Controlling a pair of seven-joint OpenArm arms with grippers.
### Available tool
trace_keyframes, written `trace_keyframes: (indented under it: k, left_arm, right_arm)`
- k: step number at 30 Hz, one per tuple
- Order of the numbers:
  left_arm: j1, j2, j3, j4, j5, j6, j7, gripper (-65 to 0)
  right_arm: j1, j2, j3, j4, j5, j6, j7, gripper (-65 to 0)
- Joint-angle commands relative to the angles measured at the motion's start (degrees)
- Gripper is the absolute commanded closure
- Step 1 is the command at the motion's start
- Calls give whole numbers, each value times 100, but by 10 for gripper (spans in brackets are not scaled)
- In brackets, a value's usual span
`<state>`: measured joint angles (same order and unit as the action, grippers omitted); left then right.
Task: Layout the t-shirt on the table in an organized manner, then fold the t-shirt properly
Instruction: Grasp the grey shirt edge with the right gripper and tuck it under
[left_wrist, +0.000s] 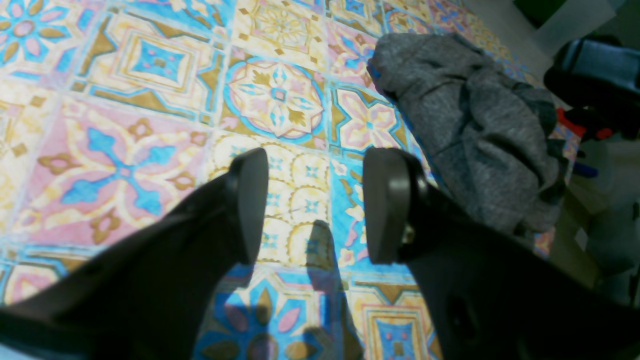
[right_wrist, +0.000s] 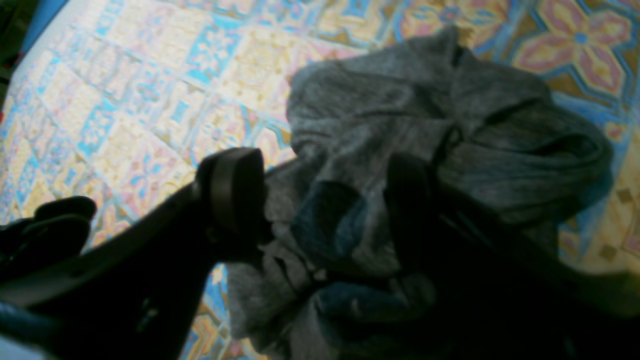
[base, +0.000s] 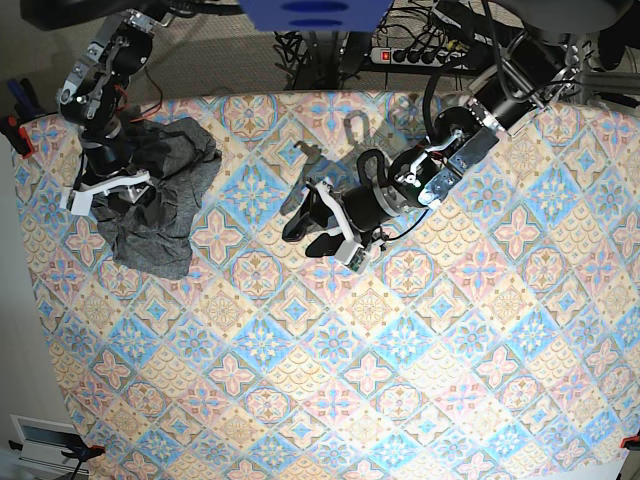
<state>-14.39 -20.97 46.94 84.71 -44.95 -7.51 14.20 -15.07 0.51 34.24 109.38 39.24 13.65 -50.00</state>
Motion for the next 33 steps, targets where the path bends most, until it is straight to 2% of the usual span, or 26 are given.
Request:
trace_keyframes:
  k: [1,7,16,19,24,31,33]
  left_arm:
    - [-104,0,-39,105,-19,-54,-140,-299]
    - [-104,0,-39,105,-19,-54,-140,-299]
    - [-104,0,-39,105,-19,-54,-140,-299]
    - [-104,0,-39,105,-19,-54,-140,-299]
    - [-104,0,-39,105,-28,-54,-140,-299]
    - [-104,0,-39,105,-37,-54,-140,-299]
    - [-104,0,-39,105,-37,-54,-140,-299]
  right_arm:
    - [43,67,27,29,89,46,125,-373]
    - [-27,67,27,-464,89,46,134,-373]
    - [-18,76,-9,-525,89,55,116,-364]
    - [-18,94,-9,-525,89,55,72,-270]
    - [-36,102,9,-525,89,55,55,0]
    - [-159,102,44,-332,89,46,64,0]
    - [-300,85,264,-121,89,46,64,0]
